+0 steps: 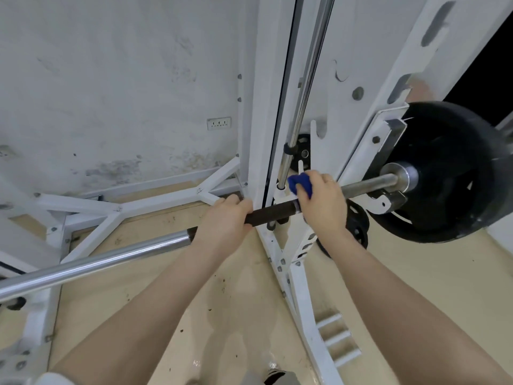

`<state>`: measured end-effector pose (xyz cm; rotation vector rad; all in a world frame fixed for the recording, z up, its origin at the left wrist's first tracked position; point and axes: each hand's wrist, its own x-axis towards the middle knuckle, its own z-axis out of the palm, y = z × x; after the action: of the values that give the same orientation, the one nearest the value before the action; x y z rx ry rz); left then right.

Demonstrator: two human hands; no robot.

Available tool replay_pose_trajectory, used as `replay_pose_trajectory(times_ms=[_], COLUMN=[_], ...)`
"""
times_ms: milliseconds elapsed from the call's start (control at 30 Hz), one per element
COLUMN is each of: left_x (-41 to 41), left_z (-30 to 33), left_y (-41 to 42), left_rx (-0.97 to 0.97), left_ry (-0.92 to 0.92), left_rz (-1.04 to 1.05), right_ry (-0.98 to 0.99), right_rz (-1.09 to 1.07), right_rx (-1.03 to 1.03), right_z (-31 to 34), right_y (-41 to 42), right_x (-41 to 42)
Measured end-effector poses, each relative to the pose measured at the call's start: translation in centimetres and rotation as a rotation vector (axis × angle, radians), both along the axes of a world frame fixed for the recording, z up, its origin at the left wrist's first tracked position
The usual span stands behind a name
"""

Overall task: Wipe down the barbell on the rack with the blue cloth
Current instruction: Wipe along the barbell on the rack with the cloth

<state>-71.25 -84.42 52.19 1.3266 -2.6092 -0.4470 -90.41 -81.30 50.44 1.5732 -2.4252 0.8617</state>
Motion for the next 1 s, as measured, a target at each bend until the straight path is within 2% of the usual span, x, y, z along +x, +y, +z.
replay_pose_trajectory(times_ms=[67, 133, 200, 233, 300, 367, 500, 567, 667, 700, 767, 833, 900, 1000], left_x=[0.0, 0.0, 0.1, 0.1, 0.0, -0.2, -0.3, 0.0, 1.2, 1.7, 3.1, 5.1, 7.6, 10.3], left_z=[0.2, 0.3, 0.4, 0.4, 0.3, 0.2, 0.3, 0.2, 0.4, 0.5, 1.0, 1.4, 1.5, 2.0], left_y=[-0.1, -0.1, 0.0, 0.2, 0.6, 0.8, 0.9, 1.0, 1.0, 1.0, 0.9, 0.3, -0.4, -0.4], left_rx=[0.048, 0.078, 0.089, 0.083, 0.061, 0.046, 0.036, 0.031, 0.047, 0.059, 0.059, 0.057, 0.091, 0.165], left_ry=[0.030, 0.053, 0.066, 0.071, 0.079, 0.086, 0.065, 0.072, 0.111, 0.129, 0.168, 0.162, 0.080, -0.111], left_rz=[0.022, 0.055, 0.089, 0.106, 0.132, 0.145, 0.163, 0.154, 0.084, 0.077, 0.136, 0.232, 0.267, 0.195], right_ry=[0.035, 0.185, 0.341, 0.323, 0.158, 0.081, 0.063, 0.048, -0.349, -0.416, -0.346, -0.245, -0.045, -0.009], right_rz=[0.216, 0.383, 0.392, 0.328, 0.120, 0.028, 0.259, 0.306, 0.158, 0.097, 0.046, 0.083, 0.149, 0.186], right_rx=[0.014, 0.058, 0.053, 0.067, 0.087, 0.054, -0.037, -0.043, -0.074, -0.130, -0.216, -0.096, 0.060, 0.078], right_z=[0.0, -0.3, -0.7, -0.7, -0.3, -0.3, 0.4, 0.6, 1.4, 1.6, 1.9, 1.1, -0.3, -0.3], right_y=[0.5, 1.1, 0.8, 0.5, 0.2, 0.1, 0.5, 0.3, -0.8, -1.0, -0.9, -0.6, -0.3, -0.2], right_x=[2.2, 2.7, 0.4, -0.9, -2.8, -2.7, 3.0, 4.5, 3.4, 2.7, 2.9, 5.3, 8.4, 11.9])
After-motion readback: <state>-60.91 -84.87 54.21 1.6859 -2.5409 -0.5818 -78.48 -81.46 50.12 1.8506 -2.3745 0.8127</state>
